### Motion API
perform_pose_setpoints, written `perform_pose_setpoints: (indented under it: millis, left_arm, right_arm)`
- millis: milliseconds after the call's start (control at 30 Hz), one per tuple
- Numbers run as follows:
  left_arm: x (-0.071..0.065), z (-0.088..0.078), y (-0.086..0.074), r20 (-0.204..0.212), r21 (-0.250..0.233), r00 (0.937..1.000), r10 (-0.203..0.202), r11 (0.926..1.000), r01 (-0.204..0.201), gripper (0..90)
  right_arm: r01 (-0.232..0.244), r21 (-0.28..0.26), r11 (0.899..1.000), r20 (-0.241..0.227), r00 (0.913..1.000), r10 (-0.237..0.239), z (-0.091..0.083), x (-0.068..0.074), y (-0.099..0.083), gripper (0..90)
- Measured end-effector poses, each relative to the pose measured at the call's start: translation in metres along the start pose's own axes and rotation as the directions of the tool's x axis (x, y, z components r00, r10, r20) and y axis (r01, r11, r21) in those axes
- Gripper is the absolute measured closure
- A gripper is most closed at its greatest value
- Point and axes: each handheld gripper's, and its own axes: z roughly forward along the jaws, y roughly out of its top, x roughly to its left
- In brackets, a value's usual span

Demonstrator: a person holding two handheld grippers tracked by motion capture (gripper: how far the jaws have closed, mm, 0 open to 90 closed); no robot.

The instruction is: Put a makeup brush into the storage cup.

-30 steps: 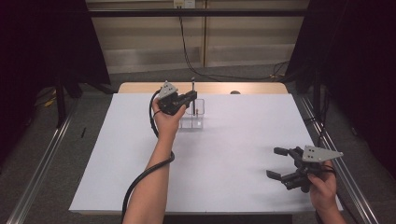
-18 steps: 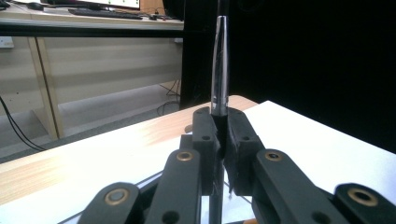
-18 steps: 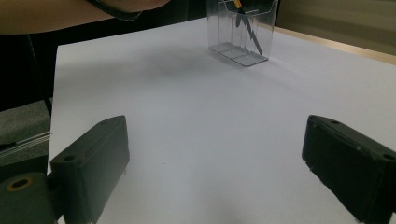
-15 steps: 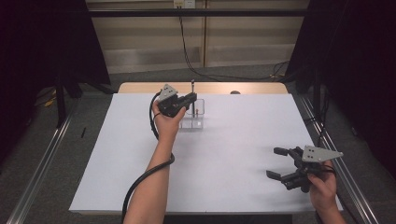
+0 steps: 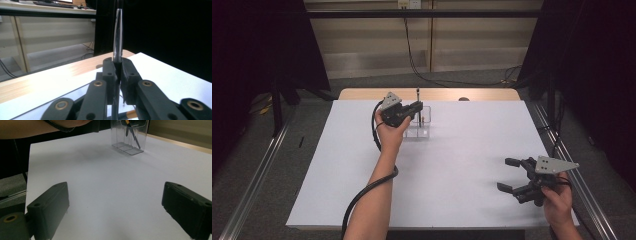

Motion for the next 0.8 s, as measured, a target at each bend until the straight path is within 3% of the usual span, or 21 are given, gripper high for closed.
perform_pose_setpoints:
  millis: [367, 500, 800]
  left_arm:
    - [-0.0003, -0.0034, -0.0013, 0.093, -0.014, 0.9943, -0.052, 0.9985, 0.054, 53.8]
    - [0.0000, -0.0043, -0.0024, 0.095, 0.009, 0.9940, -0.054, 0.9985, 0.054, 46.1]
    - [-0.0023, -0.0090, -0.0043, 0.099, 0.013, 0.9929, -0.066, 0.9978, 0.065, 30.5]
  right_arm:
    - [0.004, -0.001, 1.000, -0.002, 1.0000, -0.004, 0.0016, 0.0006, 0.0002, 7.2]
    - [0.006, 0.001, 1.000, -0.005, 1.0000, -0.006, 0.0018, 0.0010, 0.0004, 7.2]
    - [0.006, 0.002, 1.000, -0.005, 1.0000, -0.006, 0.0027, 0.0021, 0.0010, 7.2]
